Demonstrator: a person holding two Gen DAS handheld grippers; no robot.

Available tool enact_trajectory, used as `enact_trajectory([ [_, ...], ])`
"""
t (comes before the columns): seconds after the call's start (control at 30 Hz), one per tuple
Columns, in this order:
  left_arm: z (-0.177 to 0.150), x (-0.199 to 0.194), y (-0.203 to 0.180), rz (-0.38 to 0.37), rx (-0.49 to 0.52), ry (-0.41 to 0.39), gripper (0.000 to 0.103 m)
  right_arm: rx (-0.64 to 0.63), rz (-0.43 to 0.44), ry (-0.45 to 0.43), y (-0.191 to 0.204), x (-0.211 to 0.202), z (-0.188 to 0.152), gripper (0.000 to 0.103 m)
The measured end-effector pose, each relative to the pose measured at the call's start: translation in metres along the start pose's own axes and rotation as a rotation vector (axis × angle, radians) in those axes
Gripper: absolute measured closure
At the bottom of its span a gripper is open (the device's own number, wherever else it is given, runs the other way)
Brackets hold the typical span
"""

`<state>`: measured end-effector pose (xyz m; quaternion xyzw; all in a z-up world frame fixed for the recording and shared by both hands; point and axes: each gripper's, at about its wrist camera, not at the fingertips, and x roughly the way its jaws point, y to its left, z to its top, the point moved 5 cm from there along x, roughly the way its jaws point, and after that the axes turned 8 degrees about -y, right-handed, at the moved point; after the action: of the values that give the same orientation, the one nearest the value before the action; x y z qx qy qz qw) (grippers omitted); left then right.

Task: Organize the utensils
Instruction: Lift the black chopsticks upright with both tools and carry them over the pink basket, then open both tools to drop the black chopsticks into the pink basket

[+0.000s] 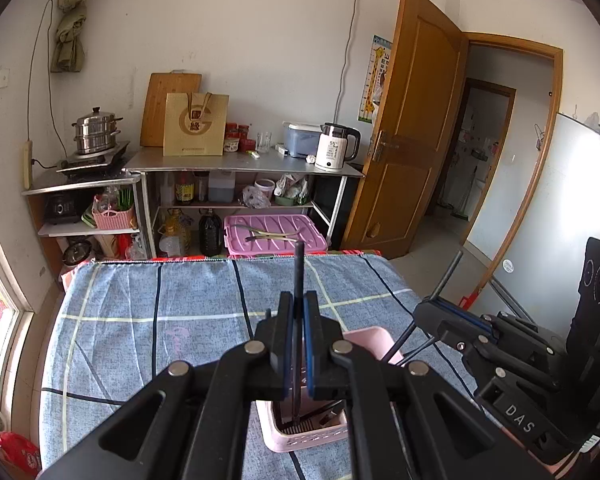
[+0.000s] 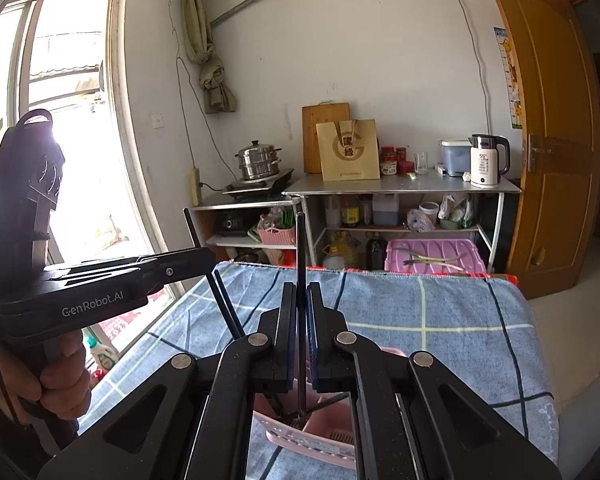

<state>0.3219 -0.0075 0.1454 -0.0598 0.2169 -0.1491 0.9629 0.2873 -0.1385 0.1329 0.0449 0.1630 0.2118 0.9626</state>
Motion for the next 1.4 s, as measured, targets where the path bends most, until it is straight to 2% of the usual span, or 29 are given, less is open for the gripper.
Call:
enact_trajectory([
  [0.23,-0.026,0.019,0.006,0.009,-0.004,0.047,0.098,0.008,-0.001,0.063,-0.007,0.013,-0.021,0.098],
  [0.43,-0.03,0.016,0.006,0.01,-0.003,0.03,0.097,0.013,-0.008,0.103,-0.013,0.019,-0.031,0.096],
  [0.5,-0.028,0.012,0.006,0.02,0.0,0.016,0.092,0.01,-0.01,0.098,-0.015,0.016,-0.03,0.091],
  [0.57,-0.025,0.006,0.007,0.035,-0.002,-0.001,0.077,0.009,-0.013,0.09,-0.015,0.011,-0.028,0.088],
  [0.83,-0.02,-0.031,0.006,0.053,0.002,-0.075,0.075,-0.008,-0.03,0.039,-0.013,-0.022,-0.022,0.087],
  [1.2,-0.065,-0.079,-0.016,0.028,0.033,-0.097,0.074,-0.046,-0.066,0.01,-0.002,-0.078,-0.047,0.086],
  [1.33,-0.085,-0.093,-0.024,0.027,0.038,-0.096,0.072,-0.055,-0.074,-0.005,0.003,-0.099,-0.057,0.075],
  [1.4,-0.095,-0.099,-0.028,0.027,0.039,-0.092,0.071,-0.057,-0.077,-0.011,0.005,-0.108,-0.062,0.074],
])
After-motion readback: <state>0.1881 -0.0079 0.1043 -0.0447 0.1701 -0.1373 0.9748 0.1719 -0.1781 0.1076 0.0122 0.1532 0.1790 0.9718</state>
